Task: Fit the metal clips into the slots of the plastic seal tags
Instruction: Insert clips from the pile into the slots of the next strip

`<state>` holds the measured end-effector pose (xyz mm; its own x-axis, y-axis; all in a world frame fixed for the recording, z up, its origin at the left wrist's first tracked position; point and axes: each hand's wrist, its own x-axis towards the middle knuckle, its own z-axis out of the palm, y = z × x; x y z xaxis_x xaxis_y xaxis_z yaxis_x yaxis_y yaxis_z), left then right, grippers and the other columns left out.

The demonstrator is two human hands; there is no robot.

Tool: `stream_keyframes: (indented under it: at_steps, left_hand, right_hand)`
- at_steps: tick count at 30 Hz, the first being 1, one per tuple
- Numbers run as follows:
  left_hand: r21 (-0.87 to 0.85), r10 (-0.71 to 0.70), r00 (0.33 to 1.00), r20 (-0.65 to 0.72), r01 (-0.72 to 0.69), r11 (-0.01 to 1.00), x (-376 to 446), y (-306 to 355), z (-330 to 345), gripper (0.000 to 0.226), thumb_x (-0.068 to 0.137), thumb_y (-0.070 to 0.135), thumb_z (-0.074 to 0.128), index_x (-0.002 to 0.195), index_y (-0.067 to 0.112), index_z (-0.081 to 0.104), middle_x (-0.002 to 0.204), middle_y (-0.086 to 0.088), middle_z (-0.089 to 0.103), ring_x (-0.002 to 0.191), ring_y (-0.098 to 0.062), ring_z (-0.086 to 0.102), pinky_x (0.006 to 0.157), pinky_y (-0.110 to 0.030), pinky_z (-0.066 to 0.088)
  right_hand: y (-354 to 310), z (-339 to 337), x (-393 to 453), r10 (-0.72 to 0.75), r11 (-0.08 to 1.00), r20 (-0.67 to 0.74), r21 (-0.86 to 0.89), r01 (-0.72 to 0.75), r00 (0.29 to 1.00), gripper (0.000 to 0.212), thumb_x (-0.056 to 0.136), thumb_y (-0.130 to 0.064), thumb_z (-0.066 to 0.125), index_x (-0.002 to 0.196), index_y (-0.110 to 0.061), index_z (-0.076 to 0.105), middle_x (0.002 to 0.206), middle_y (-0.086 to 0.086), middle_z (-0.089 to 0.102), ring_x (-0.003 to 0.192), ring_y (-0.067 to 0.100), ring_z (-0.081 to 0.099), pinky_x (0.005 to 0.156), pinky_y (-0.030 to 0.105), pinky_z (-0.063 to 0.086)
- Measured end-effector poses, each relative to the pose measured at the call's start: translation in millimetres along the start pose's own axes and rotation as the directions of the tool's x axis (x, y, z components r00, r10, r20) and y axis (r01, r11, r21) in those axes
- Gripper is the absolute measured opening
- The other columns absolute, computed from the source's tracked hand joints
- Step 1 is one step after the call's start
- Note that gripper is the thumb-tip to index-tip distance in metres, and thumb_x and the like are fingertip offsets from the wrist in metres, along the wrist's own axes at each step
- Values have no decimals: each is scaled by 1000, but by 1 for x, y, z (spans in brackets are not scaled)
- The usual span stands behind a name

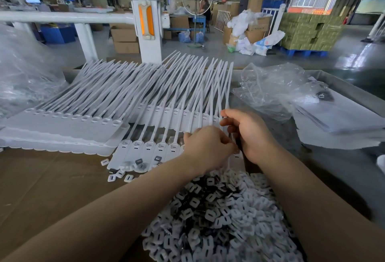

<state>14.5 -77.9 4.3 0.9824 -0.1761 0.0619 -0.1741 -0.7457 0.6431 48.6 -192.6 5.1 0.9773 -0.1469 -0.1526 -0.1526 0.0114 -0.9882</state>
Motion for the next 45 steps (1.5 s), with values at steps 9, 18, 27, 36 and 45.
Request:
stream_keyframes:
  at_steps: [9,18,27,36,45]
  left_hand:
    - [52,10,1000,8,-10,999,-2,2,-2,21,86,40,61,80,25,74,76,6,69,89,-16,61,105,-49,29]
    - [144,145,989,-8,-143,979,-9,5,-5,12,86,32,64,88,23,71,87,2,70,85,-22,65,81,-41,54]
    - [415,397,917,47,-379,827,-9,4,-11,23,94,30,53,101,25,75,95,0,69,89,-22,64,76,-38,54]
    - [517,638,752,168,-618,592,-11,-5,-21,31,102,33,43,113,27,71,101,4,62,95,-17,57,85,-36,48]
    - [-3,332,930,157,-335,942,-4,-14,-27,18,94,23,64,105,26,78,89,13,66,84,-3,61,77,-14,47]
  right_hand:
    - [1,0,0,-5,1000,5,18,5,1000,11,85,-29,68,87,-19,73,73,-5,68,73,15,50,72,34,39]
    - [0,0,0,13,999,30,49,-15,999,10,85,-26,67,85,-17,71,72,-3,67,56,14,52,53,29,40]
    - [2,-1,2,0,996,49,94,-5,999,18,72,-29,70,85,-17,74,71,-2,69,60,15,53,57,30,41]
    - [1,-1,3,-1,998,39,60,-1,999,9,84,-25,68,86,-17,72,72,-3,69,64,13,51,60,29,38]
    - [0,-3,3,-17,1000,31,-10,18,999,14,86,-30,65,91,-20,73,72,-7,69,72,13,51,67,31,36]
